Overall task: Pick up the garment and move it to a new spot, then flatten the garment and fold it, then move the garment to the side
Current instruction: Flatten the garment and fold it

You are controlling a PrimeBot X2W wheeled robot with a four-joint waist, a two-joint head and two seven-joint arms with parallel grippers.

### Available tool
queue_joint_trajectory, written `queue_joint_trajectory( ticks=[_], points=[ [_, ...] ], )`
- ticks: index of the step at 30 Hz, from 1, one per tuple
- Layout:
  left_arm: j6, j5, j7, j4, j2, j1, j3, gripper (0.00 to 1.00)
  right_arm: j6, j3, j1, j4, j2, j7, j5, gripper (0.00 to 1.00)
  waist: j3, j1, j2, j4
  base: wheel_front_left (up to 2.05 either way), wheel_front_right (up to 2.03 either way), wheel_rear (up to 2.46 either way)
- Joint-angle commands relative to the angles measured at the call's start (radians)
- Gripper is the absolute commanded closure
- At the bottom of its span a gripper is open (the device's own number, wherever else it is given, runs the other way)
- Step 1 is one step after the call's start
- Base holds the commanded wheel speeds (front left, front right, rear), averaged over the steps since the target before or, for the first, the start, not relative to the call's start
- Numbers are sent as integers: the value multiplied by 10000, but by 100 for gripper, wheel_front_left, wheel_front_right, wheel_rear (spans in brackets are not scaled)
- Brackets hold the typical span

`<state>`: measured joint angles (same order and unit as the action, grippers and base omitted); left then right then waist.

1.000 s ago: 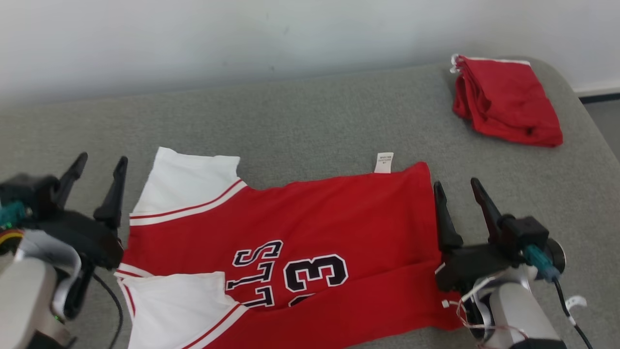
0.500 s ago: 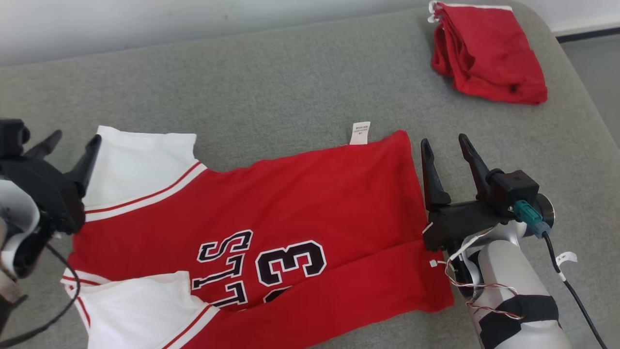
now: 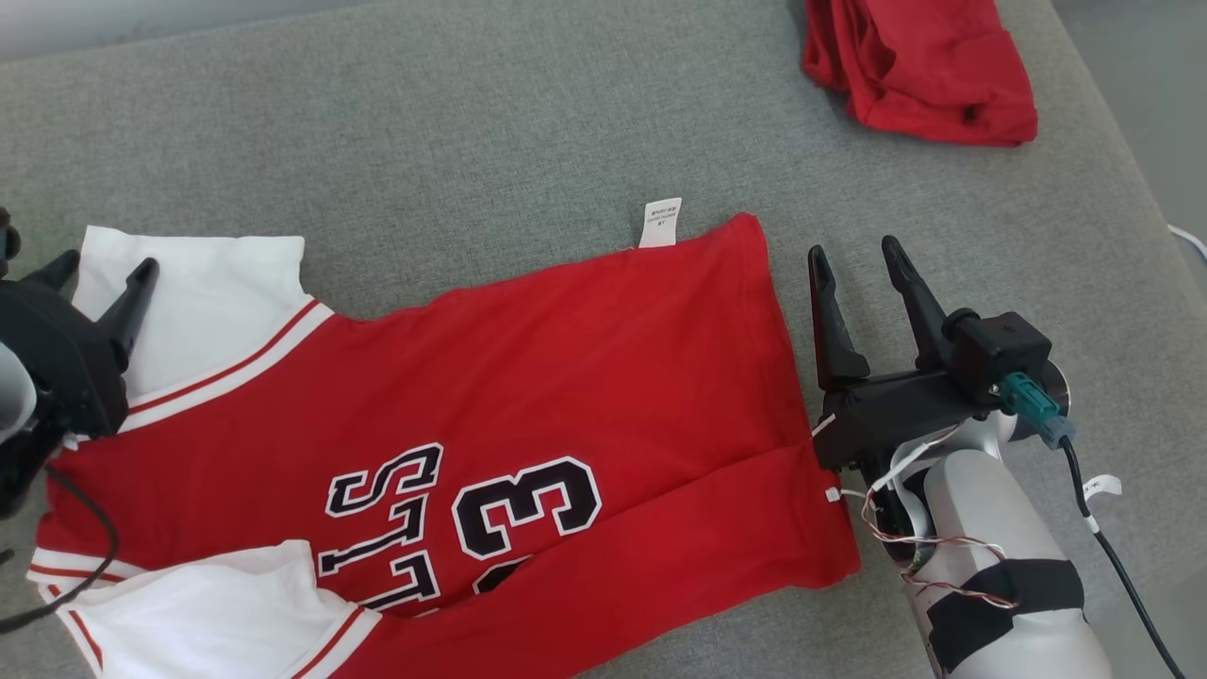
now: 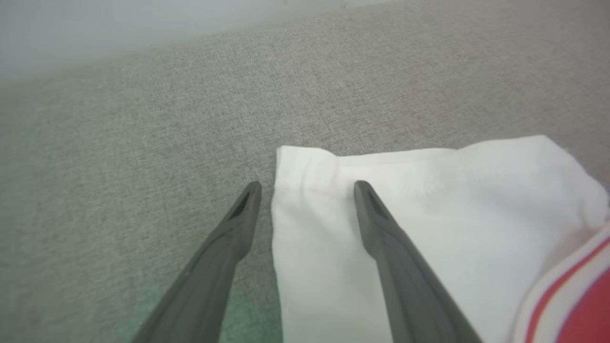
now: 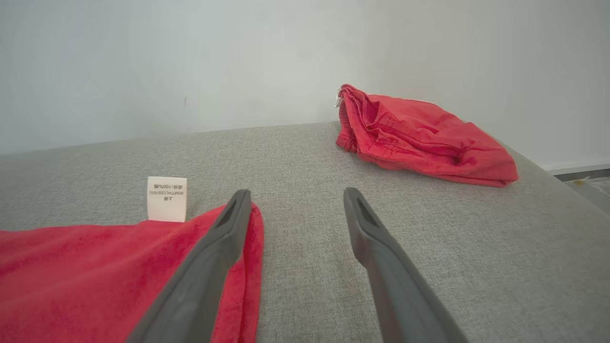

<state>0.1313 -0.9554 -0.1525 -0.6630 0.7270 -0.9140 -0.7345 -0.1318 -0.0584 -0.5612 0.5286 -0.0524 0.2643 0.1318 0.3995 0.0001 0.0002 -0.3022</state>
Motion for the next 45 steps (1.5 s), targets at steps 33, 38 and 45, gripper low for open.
queue_joint_trajectory(
  ticks=[33, 38, 45],
  points=[
    [-15, -1368, 2259, 280, -370, -1325, -2325, 100, 29, -280, -1466, 1480, -360, -3027, 319, 100, -209, -1, -2, 1105, 0, 0, 0],
    [-15, -1541, 2558, 191, -355, -1450, -2554, 100, 29, -97, -1644, 1473, -352, -2966, 323, 100, -250, -1, -2, 1215, 0, 0, 0],
    [-15, -1926, 3211, 36, -546, -1343, -2767, 100, 29, 233, -1678, 1732, -550, -2513, 147, 100, -803, -1, -2, 1479, 0, 0, 0]
  ],
)
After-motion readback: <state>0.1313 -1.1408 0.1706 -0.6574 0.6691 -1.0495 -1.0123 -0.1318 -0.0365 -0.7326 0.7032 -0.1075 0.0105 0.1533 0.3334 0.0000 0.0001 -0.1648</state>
